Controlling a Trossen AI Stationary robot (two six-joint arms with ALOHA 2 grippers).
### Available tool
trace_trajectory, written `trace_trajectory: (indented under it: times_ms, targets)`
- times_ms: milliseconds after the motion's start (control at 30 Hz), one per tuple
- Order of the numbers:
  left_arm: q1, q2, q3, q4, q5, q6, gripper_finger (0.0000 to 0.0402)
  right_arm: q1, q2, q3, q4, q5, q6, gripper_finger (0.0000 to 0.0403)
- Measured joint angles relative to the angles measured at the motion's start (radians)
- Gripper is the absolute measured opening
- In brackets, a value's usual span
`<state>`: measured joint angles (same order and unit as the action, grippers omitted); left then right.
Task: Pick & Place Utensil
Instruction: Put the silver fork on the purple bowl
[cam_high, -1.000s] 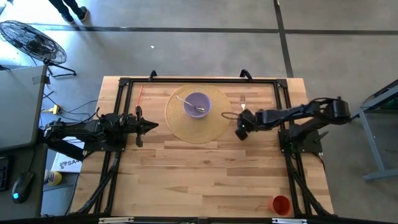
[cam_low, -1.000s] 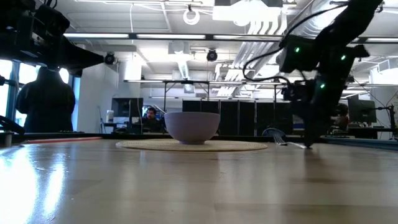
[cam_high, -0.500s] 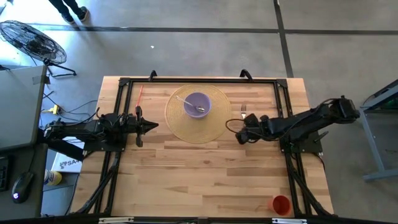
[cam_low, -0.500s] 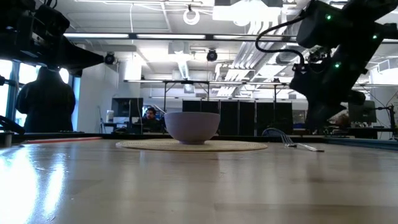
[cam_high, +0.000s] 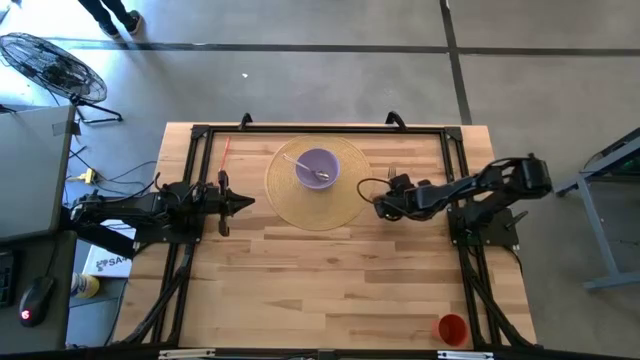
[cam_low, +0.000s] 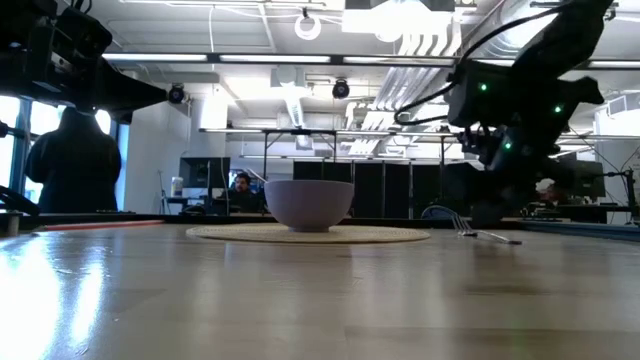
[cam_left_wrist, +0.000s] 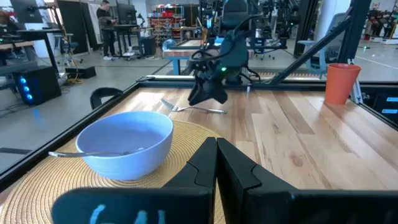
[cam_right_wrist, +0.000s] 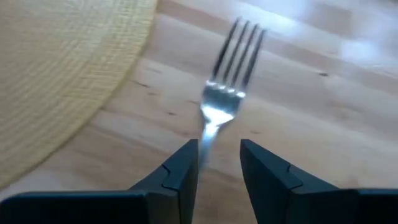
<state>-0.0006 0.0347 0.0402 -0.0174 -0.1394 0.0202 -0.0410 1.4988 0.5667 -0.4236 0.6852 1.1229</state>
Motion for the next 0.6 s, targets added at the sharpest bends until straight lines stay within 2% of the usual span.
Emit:
trace_trajectory:
  times_ms: [367,600]
  targets:
    - [0.0,0.0,0.0,0.0,0.0,0.0,0.0001,0.006,0.019,0.001,0.047,0.014,0.023,0.0113]
    - [0.0,0.0,0.0,0.0,0.0,0.0,0.0001,0.042,0.122,0.002,0.098,0.05,0.07,0.0113]
